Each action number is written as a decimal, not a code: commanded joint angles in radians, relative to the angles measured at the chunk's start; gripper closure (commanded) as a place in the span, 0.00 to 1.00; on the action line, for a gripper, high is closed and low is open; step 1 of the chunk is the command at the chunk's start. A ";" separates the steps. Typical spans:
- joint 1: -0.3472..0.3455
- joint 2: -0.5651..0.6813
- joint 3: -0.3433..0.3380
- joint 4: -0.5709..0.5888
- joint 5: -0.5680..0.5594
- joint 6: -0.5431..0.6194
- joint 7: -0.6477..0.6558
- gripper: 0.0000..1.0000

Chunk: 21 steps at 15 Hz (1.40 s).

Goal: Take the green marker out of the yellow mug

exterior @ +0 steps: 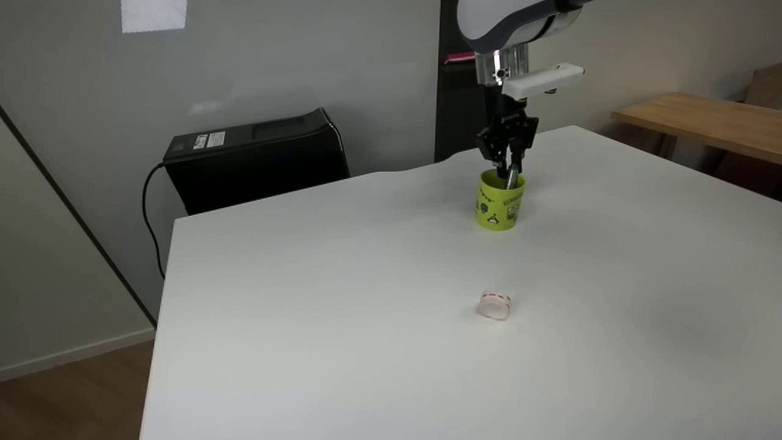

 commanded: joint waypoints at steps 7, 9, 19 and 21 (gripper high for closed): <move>0.011 0.031 -0.034 0.064 -0.012 -0.114 0.084 0.93; 0.013 0.024 -0.034 0.065 -0.009 -0.141 0.099 0.94; 0.038 -0.020 -0.043 0.077 -0.009 -0.183 0.115 0.94; 0.040 -0.029 -0.043 0.079 -0.007 -0.186 0.116 0.94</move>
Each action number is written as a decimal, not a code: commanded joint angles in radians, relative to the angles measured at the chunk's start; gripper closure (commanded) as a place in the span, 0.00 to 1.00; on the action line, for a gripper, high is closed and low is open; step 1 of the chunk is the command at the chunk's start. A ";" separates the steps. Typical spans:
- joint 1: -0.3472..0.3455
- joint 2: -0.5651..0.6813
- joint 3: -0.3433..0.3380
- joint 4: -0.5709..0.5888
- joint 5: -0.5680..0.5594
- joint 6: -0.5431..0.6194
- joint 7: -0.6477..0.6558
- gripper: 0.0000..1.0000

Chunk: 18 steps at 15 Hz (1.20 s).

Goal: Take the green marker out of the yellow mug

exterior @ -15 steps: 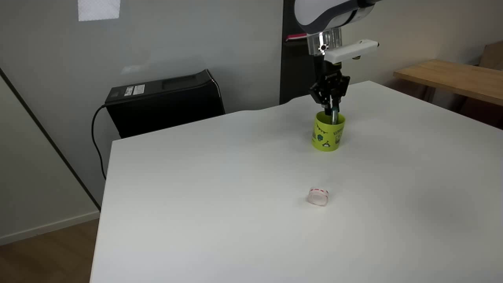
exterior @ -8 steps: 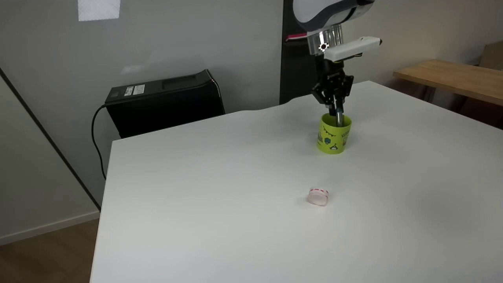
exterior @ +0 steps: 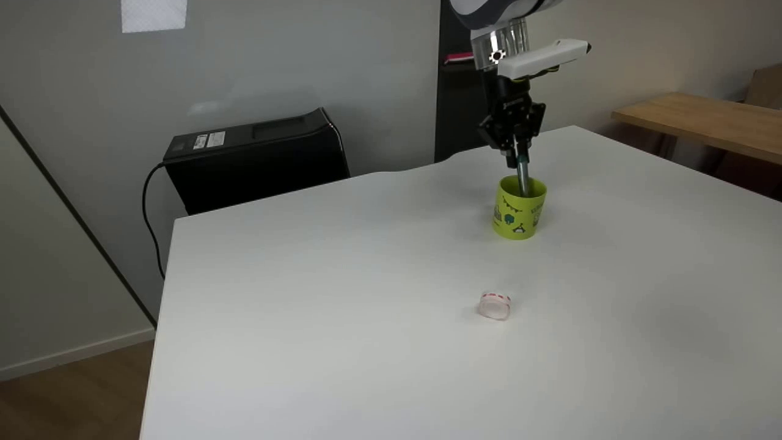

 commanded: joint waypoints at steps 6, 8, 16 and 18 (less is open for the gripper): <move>0.008 -0.043 -0.010 0.031 0.002 -0.057 0.031 0.94; 0.008 -0.055 -0.009 0.032 0.003 -0.066 0.031 0.94; 0.007 -0.104 0.009 0.031 0.023 -0.096 0.005 0.94; 0.005 -0.116 0.021 0.030 0.039 -0.113 -0.003 0.94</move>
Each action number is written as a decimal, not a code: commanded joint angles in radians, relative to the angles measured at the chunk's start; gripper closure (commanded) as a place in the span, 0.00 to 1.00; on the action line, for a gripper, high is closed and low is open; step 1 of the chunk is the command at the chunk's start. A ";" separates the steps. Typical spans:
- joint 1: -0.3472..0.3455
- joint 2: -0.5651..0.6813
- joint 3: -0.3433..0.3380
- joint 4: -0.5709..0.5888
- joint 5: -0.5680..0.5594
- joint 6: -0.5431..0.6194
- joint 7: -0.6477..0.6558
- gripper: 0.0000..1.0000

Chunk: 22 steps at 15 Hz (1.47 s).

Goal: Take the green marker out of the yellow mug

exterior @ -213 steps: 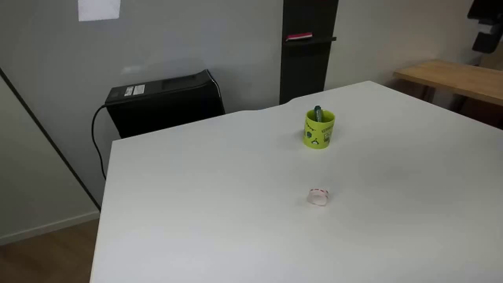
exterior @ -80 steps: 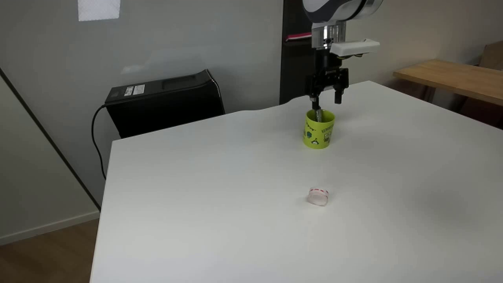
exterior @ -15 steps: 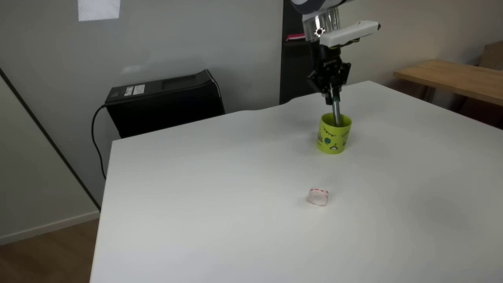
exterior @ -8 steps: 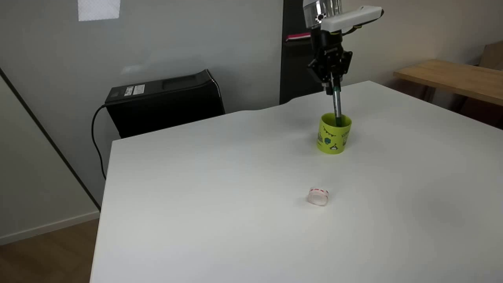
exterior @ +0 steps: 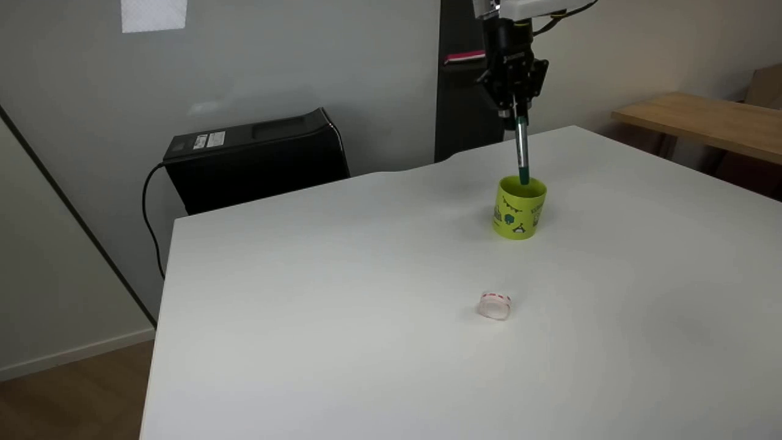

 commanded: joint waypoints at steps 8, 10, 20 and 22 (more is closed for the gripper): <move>-0.027 -0.045 0.083 0.005 0.130 -0.131 -0.013 0.94; -0.037 -0.038 0.096 0.000 0.160 -0.164 0.001 0.94; -0.069 0.097 0.140 0.122 0.148 -0.357 0.058 0.94; -0.063 0.116 0.135 0.130 0.138 -0.350 0.051 0.94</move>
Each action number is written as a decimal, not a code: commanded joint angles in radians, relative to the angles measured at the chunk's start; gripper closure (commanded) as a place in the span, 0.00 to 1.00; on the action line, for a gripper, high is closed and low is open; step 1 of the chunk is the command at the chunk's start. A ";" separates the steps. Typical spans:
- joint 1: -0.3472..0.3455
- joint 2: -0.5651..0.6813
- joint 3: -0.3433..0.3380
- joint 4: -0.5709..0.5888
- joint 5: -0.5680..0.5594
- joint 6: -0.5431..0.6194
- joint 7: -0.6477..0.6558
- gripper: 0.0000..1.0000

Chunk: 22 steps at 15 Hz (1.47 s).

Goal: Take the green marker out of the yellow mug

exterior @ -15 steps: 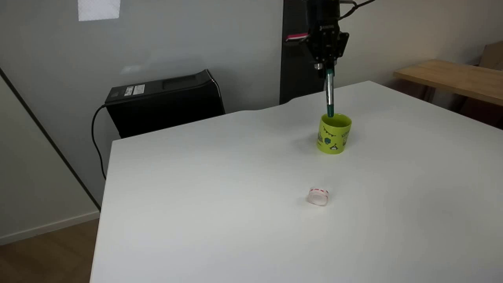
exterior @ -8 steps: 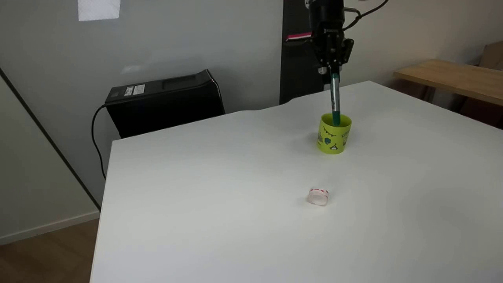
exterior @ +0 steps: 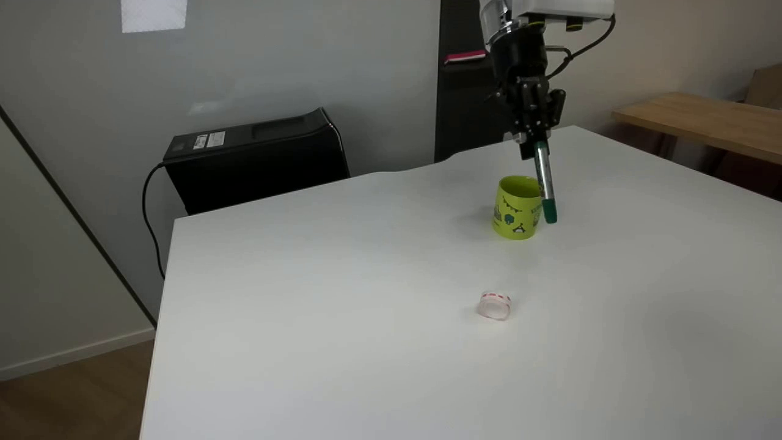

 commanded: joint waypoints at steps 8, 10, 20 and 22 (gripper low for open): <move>0.034 0.106 0.017 0.099 -0.018 -0.015 -0.025 0.94; 0.046 0.055 0.010 -0.010 -0.016 0.038 -0.056 0.94; 0.087 0.158 0.019 0.099 -0.059 -0.010 -0.167 0.94; 0.090 0.170 0.020 0.102 -0.065 -0.017 -0.183 0.94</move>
